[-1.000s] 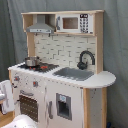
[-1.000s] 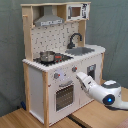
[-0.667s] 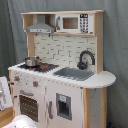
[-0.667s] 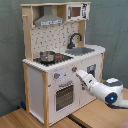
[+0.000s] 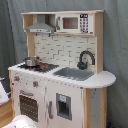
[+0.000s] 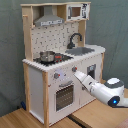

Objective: Play with the kitchen

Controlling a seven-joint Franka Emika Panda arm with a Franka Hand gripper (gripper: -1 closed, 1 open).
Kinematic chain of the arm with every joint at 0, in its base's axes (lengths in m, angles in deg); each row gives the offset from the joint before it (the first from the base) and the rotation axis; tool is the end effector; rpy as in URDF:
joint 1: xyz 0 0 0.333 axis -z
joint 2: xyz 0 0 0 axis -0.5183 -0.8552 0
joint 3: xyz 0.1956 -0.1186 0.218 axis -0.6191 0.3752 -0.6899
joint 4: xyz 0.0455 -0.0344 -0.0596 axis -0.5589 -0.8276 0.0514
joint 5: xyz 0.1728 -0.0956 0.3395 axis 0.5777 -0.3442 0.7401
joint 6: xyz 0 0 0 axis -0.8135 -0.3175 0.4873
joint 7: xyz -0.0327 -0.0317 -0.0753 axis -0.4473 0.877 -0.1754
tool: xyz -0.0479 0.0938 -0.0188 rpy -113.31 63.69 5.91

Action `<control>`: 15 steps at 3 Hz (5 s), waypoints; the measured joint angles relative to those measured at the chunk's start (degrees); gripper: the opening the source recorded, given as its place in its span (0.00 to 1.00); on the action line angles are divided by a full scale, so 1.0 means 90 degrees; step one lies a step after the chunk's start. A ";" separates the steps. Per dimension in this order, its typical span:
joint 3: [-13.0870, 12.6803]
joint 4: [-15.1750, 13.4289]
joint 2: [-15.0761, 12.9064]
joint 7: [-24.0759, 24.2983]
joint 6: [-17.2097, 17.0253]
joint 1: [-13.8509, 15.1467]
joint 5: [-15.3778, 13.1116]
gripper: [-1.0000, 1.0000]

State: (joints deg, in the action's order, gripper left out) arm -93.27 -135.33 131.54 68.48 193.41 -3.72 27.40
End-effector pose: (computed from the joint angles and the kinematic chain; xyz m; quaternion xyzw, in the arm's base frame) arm 0.2088 0.4992 0.3404 0.5444 0.4161 0.4833 0.5450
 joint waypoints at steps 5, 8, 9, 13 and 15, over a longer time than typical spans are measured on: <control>-0.0101 0.0881 0.0078 0.0332 0.1495 0.1693 -0.1460 1.00; -0.0116 0.1773 0.0071 0.1591 0.1677 0.2668 -0.1458 1.00; -0.0134 0.1773 0.0059 0.2231 0.1679 0.2714 -0.1455 1.00; -0.0073 0.1810 0.0016 0.0791 0.1700 0.2723 -0.1457 0.00; -0.0062 0.1830 0.0016 -0.0687 0.1700 0.2730 -0.1457 0.00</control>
State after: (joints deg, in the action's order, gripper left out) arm -93.82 -118.86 131.68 62.30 208.71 20.85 14.29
